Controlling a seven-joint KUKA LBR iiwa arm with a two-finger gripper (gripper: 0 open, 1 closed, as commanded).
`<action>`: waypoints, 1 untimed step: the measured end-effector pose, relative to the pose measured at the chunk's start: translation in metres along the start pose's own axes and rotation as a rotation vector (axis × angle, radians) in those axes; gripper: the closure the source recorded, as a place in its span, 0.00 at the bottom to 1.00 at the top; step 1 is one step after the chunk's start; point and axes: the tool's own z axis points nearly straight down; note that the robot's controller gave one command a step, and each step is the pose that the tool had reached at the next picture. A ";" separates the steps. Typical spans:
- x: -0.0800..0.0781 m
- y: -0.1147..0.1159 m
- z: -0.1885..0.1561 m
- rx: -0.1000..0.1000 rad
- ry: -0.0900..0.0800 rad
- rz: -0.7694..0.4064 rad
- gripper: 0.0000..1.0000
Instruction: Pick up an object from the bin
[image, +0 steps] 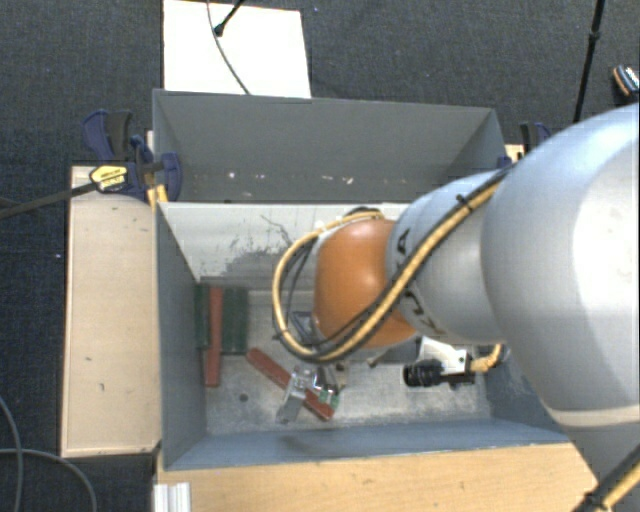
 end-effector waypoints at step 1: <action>-0.001 0.000 0.001 -0.002 -0.004 0.145 0.00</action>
Offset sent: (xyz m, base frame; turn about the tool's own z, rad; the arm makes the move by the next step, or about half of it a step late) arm 0.0009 -0.0001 -0.0009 0.1465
